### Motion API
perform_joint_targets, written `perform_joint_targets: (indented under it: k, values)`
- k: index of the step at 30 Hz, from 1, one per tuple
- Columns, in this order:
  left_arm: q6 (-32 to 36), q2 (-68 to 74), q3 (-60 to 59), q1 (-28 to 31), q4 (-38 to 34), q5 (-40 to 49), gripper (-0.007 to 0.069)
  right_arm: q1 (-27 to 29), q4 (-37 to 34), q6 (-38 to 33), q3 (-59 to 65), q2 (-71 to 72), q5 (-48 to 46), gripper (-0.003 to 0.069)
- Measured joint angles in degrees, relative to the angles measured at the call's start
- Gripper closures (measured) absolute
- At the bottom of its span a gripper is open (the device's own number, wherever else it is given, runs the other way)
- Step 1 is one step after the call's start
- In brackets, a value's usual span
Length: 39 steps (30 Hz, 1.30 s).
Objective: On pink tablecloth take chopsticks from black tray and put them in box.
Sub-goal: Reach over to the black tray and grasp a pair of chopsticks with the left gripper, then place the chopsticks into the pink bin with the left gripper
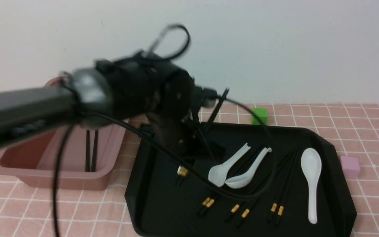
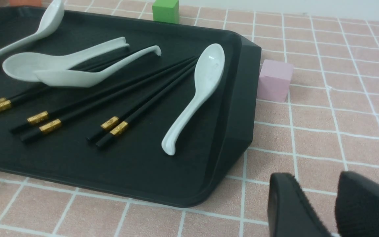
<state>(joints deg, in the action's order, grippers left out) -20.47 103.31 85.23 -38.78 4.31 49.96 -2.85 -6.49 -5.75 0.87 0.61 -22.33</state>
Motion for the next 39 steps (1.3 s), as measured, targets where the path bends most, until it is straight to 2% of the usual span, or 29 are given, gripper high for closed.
perform_joint_targets:
  k: [8,13,14,16,19,24,39]
  values:
    - [0.4,-13.8,0.0,1.6,3.7,5.0,0.0501,0.0,0.0,0.0,0.0,0.0,0.0,0.0419]
    - [0.6,-15.2,-0.4,11.3,3.8,6.6,0.0501,0.0,0.0,0.0,0.0,0.0,0.0,0.0419]
    - [0.6,-15.2,-0.6,11.8,3.8,6.6,0.0501,0.0,0.0,0.0,0.0,0.0,0.0,0.0419]
    - [0.9,-15.2,-3.3,18.0,3.8,6.1,0.0501,0.0,0.0,0.0,0.0,0.0,0.0,0.0419]
    - [1.6,-15.1,-7.7,24.3,3.9,4.2,0.0501,0.0,0.0,0.0,0.0,0.0,0.0,0.0419]
    - [2.4,-11.8,-11.2,30.6,3.5,-1.1,0.0501,0.0,0.0,0.0,0.0,0.0,0.0,0.0419]
    - [3.4,-4.5,-11.5,31.9,6.7,-5.3,0.0494,0.0,0.0,0.0,0.0,0.0,0.0,0.0419]
